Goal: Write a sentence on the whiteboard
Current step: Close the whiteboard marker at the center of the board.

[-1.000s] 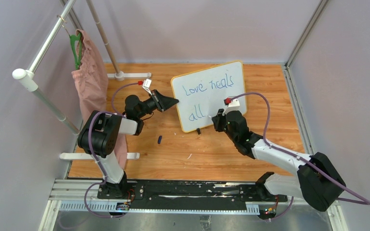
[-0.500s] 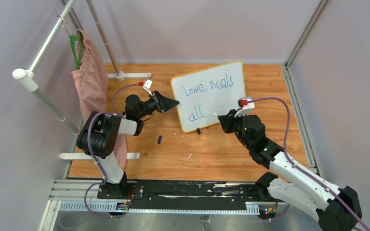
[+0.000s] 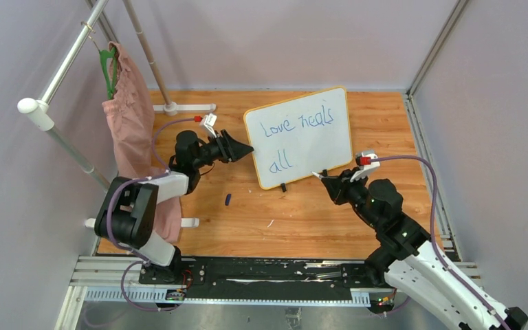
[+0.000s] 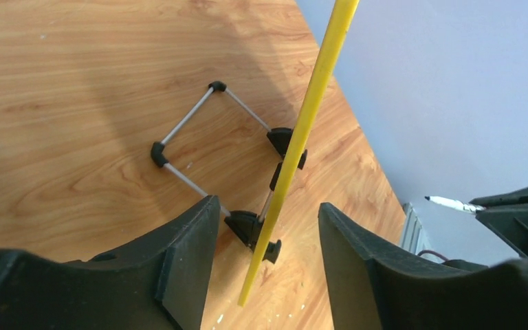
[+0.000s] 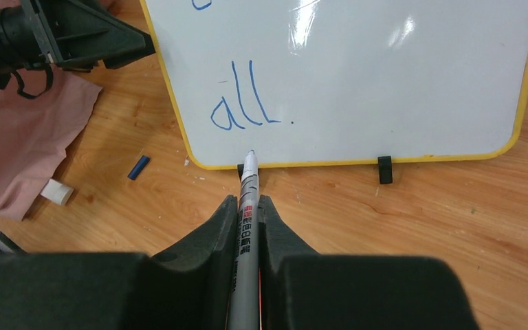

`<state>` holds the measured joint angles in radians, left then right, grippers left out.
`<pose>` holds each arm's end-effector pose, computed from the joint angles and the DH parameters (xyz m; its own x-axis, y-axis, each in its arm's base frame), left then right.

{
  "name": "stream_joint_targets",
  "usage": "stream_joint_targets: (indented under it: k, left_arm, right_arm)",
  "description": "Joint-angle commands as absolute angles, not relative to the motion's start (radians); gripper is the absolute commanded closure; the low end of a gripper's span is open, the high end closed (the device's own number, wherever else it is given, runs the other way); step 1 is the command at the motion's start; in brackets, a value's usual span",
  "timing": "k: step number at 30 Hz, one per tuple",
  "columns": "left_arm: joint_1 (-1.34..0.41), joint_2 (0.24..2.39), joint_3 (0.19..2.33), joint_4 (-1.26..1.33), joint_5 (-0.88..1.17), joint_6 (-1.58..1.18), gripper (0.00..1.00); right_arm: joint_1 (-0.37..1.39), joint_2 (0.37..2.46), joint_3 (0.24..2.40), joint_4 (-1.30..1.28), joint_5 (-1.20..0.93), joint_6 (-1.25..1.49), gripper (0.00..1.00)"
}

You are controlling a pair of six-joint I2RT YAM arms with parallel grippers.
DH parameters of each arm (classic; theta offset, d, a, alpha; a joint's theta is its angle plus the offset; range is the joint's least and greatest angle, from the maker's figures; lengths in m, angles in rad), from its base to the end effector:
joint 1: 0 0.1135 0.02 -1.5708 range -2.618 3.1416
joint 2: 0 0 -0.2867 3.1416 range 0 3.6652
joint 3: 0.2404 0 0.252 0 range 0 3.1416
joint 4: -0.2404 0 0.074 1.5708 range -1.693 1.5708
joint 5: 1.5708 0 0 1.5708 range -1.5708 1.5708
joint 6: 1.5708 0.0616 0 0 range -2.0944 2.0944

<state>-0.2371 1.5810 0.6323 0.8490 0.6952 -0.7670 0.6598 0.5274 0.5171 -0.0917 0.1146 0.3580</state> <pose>0.3164 -0.1170 0.2242 -0.6248 -0.3973 -0.6722 0.5088 0.4459 -0.7364 0.1245 0.0877 0.3015 -0.2572 0.2410 -0.9358 -0.4580 0.8223 0.3377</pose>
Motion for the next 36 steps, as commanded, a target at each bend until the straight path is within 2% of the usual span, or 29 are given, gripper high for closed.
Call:
stream_joint_targets:
  k: [1,6,11,12,13,14,16,18,22,27,31,36]
  left_arm:
    - [-0.219,1.46,0.679,0.5,0.627,-0.591,0.38]
    - [-0.173,1.296,0.734,0.065,0.47,-0.456,0.34]
    - [-0.17,1.08,0.73,-0.249,0.132,-0.448,0.25]
    - [-0.169,1.036,0.711,-0.266,0.09,-0.465,0.18]
    - [-0.169,0.997,0.689,-0.264,0.069,-0.489,0.02]
    - [-0.168,0.963,0.663,-0.259,0.055,-0.518,0.0]
    - [-0.152,0.924,0.613,-0.222,0.066,-0.615,0.0]
    - [-0.14,0.935,0.596,-0.184,0.165,-0.661,0.0]
    - [-0.153,1.012,0.63,-0.226,0.263,-0.616,0.0]
    - [-0.248,1.066,0.667,-0.344,0.188,-0.531,0.01]
    - [-0.36,1.138,0.712,-0.438,0.077,-0.475,0.06]
    - [-0.392,1.249,0.767,-0.513,0.003,-0.416,0.12]
  right_arm:
    - [0.649,0.469,0.541,-0.196,0.06,0.312,1.0]
    - [0.648,0.408,0.568,-0.252,0.034,0.28,1.0]
    - [0.649,0.372,0.595,-0.294,-0.011,0.245,1.0]
    - [0.648,0.367,0.594,-0.296,-0.028,0.243,1.0]
    - [0.647,0.364,0.592,-0.296,-0.037,0.243,1.0]
    - [0.647,0.36,0.589,-0.295,-0.047,0.245,1.0]
    - [0.648,0.36,0.58,-0.293,-0.061,0.252,1.0]
    - [0.647,0.362,0.568,-0.278,-0.072,0.263,1.0]
    - [0.648,0.366,0.56,-0.274,-0.086,0.266,1.0]
    - [0.648,0.342,0.555,-0.282,-0.052,0.267,1.0]
    - [0.648,0.34,0.559,-0.282,-0.04,0.268,1.0]
    - [0.647,0.347,0.559,-0.287,-0.051,0.258,1.0]
